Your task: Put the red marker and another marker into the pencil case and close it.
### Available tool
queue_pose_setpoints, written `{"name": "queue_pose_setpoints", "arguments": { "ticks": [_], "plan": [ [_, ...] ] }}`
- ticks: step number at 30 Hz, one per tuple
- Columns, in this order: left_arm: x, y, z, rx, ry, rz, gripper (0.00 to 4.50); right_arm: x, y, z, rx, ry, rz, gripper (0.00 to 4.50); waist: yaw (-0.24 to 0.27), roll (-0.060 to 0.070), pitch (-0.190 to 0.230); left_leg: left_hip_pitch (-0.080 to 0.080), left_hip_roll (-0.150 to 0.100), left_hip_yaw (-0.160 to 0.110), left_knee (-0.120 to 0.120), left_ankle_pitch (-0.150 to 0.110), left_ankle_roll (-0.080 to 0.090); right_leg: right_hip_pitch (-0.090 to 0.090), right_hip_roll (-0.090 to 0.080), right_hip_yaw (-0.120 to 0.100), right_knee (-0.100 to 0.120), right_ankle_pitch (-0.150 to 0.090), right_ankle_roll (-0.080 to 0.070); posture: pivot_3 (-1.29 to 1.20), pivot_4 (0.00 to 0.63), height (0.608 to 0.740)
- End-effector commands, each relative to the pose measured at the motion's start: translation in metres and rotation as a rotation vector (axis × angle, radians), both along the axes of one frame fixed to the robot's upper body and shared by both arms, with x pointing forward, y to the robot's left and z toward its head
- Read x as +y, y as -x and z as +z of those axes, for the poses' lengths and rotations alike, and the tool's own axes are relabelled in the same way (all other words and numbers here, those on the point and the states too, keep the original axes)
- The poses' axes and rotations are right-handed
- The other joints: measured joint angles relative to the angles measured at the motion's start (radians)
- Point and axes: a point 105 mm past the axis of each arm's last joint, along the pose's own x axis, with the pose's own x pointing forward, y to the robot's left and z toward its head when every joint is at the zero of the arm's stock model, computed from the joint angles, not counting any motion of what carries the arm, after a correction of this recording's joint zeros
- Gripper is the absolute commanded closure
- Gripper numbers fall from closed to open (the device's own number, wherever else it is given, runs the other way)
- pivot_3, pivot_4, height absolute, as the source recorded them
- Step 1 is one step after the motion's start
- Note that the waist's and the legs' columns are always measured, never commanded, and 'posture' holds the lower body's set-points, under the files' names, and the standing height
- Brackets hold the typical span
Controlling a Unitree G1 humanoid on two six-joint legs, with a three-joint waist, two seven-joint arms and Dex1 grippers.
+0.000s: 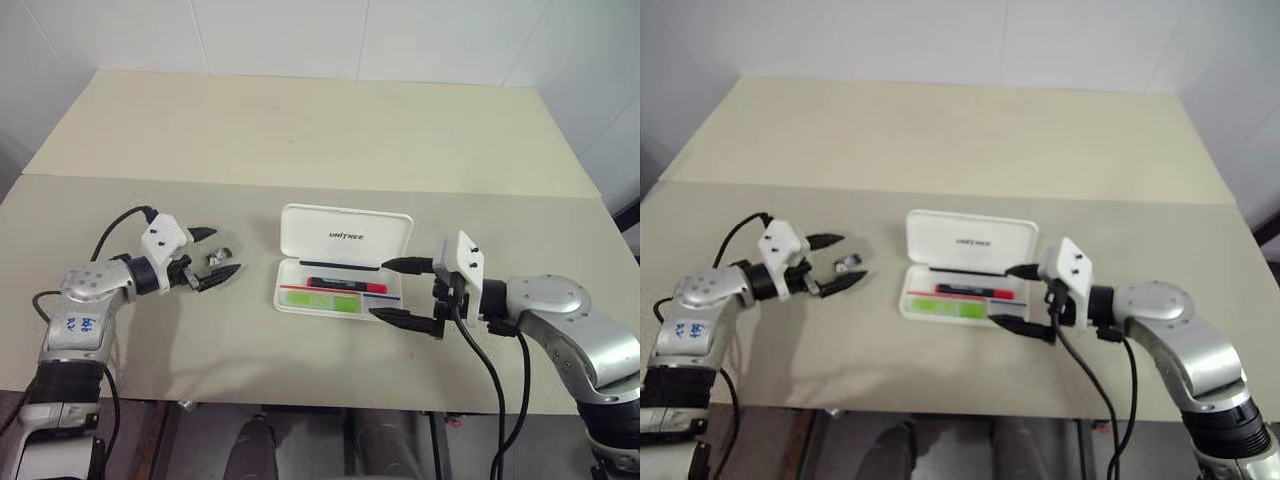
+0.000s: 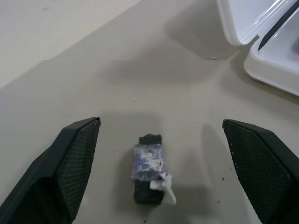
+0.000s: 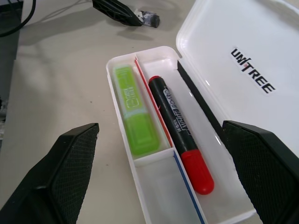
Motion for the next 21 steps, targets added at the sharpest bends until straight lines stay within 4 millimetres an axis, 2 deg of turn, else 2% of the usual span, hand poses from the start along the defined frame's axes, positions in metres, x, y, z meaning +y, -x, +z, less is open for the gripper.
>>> {"name": "queue_pose_setpoints", "arguments": {
  "ticks": [1, 5, 14, 17, 21],
  "plan": [
    [0.002, -0.004, 0.001, 0.027, -0.013, -0.004, 0.00, -0.005, 0.005, 0.013, -0.054, -0.004, -0.016, 0.01, 0.000, 0.000, 0.000, 0.000, 0.000, 0.000, 0.000, 0.000, 0.000, 0.000, 0.000, 0.000, 0.000, 0.000, 0.000, 0.00, 0.150, 0.740],
    [0.002, -0.007, -0.005, 0.093, -0.018, -0.012, 0.00, -0.011, 0.009, 0.015, -0.061, -0.008, -0.038, 0.01, -0.001, 0.000, 0.000, 0.000, 0.000, 0.000, 0.000, 0.000, 0.000, 0.000, 0.000, 0.000, 0.001, 0.000, 0.000, 0.00, 0.150, 0.740],
    [0.019, -0.011, -0.025, 0.237, -0.137, 0.054, 0.00, -0.018, 0.010, 0.016, -0.078, -0.008, -0.093, 0.01, -0.004, 0.000, -0.001, 0.003, 0.000, 0.000, 0.001, 0.000, 0.000, 0.000, 0.000, 0.000, 0.005, -0.002, -0.002, 0.00, 0.150, 0.740],
    [0.020, -0.016, -0.025, 0.237, -0.160, 0.060, 0.61, -0.019, 0.010, 0.016, -0.081, -0.009, -0.100, 0.00, -0.003, 0.000, -0.001, 0.003, 0.000, 0.001, 0.001, 0.002, 0.001, 0.000, 0.000, 0.000, 0.005, -0.003, -0.006, 0.00, 0.150, 0.740],
    [0.014, -0.023, -0.018, 0.202, -0.157, 0.039, 1.83, -0.020, 0.009, 0.017, -0.091, -0.011, -0.111, 0.00, -0.004, -0.001, -0.001, 0.004, 0.000, 0.001, 0.002, 0.006, 0.003, 0.001, 0.000, 0.000, 0.003, -0.002, -0.015, 0.00, 0.150, 0.740]
  ]
}}
